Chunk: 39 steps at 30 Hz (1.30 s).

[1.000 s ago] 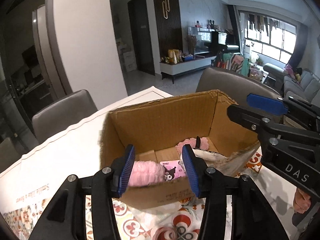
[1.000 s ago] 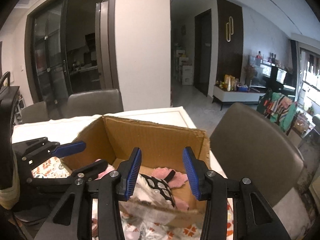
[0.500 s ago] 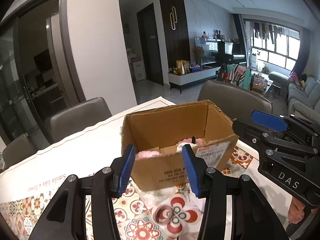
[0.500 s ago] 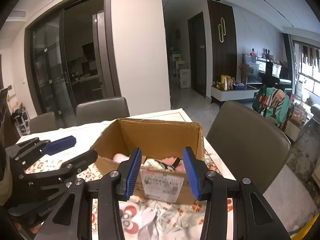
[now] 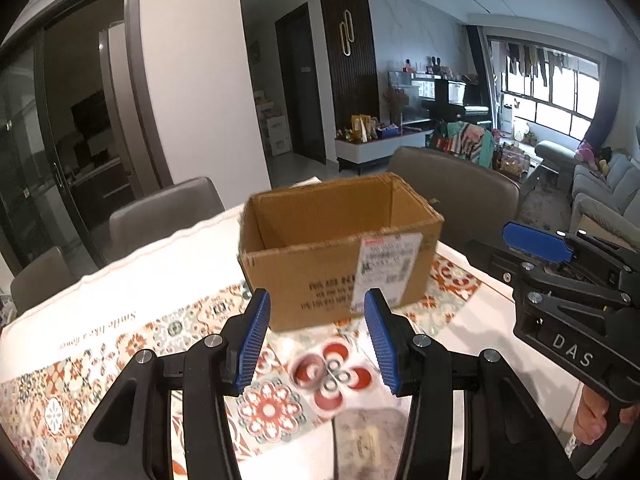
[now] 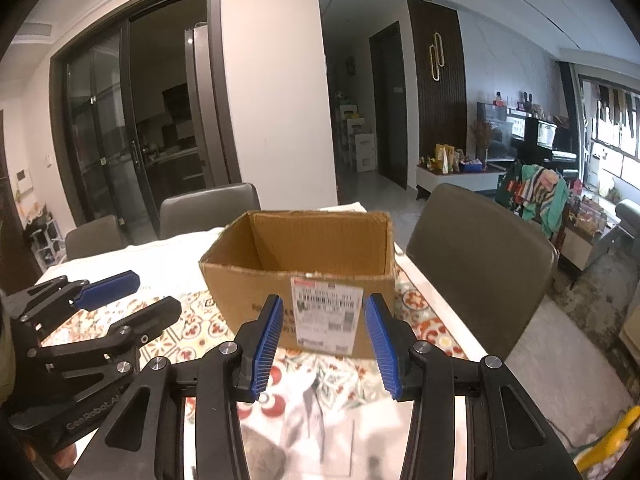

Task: Organize soft objects
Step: 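Move both tools back down to the beige pouch and white cloth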

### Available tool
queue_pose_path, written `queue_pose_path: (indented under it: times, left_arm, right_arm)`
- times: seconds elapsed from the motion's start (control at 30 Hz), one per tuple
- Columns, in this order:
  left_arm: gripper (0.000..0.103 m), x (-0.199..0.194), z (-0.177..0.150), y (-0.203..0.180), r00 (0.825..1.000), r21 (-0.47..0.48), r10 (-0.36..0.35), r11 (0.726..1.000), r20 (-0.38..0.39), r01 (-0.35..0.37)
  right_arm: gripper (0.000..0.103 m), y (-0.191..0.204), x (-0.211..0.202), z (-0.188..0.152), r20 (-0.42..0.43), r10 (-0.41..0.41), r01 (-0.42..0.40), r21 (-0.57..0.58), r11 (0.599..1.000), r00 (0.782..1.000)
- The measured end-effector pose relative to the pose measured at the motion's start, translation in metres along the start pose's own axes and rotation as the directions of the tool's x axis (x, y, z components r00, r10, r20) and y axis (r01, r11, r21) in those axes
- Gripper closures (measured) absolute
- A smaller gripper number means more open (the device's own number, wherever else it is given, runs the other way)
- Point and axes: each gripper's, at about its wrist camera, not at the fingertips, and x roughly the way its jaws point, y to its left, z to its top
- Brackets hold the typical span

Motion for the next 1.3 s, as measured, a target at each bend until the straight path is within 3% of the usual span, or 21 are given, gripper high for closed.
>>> queue_pose_path:
  times: [0.4,0.53,0.83,1.3]
  left_arm:
    - [0.055,-0.010,-0.050,-0.020,0.996,-0.026,-0.046,0.999,-0.077,0.044]
    - [0.055,-0.010,-0.068,-0.029,0.997,-0.020,-0.024,1.000,-0.077,0.023]
    - [0.055,-0.003,-0.105,-0.043,0.992,-0.010,-0.030,1.000,-0.123,0.029]
    - [0.055,0.009,-0.152,-0.054,0.981,-0.004,-0.062,0.998,-0.183,0.062]
  right_arm:
    - [0.058,-0.012,-0.021,-0.045,-0.058,-0.016,0.016,0.004,1.000,0.998]
    - [0.058,-0.014,-0.024,-0.061,-0.086,-0.014,0.015,0.008,1.000,0.996]
    - [0.058,-0.022,-0.019,-0.096,-0.163,-0.012,0.014,0.012,1.000,0.987]
    - [0.058,-0.014,-0.002,-0.138,-0.249,0.006,-0.026,-0.076,0.997,0.968]
